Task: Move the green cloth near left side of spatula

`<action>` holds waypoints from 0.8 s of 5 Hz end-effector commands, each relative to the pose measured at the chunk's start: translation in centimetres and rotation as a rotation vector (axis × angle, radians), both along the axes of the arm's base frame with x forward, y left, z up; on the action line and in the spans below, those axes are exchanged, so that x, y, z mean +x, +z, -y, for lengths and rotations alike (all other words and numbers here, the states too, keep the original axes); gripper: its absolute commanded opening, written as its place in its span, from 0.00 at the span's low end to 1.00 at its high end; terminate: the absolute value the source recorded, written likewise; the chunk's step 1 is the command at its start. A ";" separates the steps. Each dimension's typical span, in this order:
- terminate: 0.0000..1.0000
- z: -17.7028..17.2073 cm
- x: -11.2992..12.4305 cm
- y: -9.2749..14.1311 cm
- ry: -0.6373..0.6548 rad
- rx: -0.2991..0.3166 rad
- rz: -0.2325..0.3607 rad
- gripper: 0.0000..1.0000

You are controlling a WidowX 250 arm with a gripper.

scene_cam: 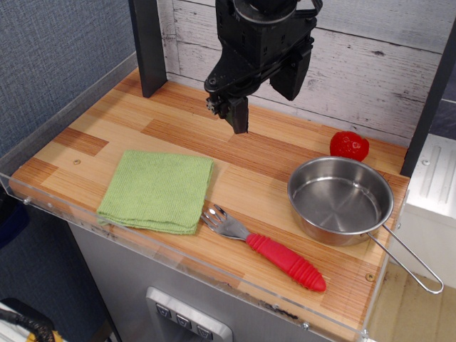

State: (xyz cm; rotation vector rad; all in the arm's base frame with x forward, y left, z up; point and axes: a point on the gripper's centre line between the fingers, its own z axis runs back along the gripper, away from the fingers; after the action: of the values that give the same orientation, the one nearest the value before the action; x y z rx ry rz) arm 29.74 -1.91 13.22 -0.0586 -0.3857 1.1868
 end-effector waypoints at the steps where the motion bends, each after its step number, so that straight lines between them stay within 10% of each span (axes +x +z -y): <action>1: 0.00 0.0 0.0 0.0 0.000 0.000 0.000 1.00; 4: 0.00 -2.6 -6.9 -1.2 0.252 0.032 -0.023 1.00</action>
State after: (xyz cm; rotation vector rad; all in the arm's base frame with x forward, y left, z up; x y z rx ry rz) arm 22.55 1.17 11.30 0.0601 -0.3736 1.4321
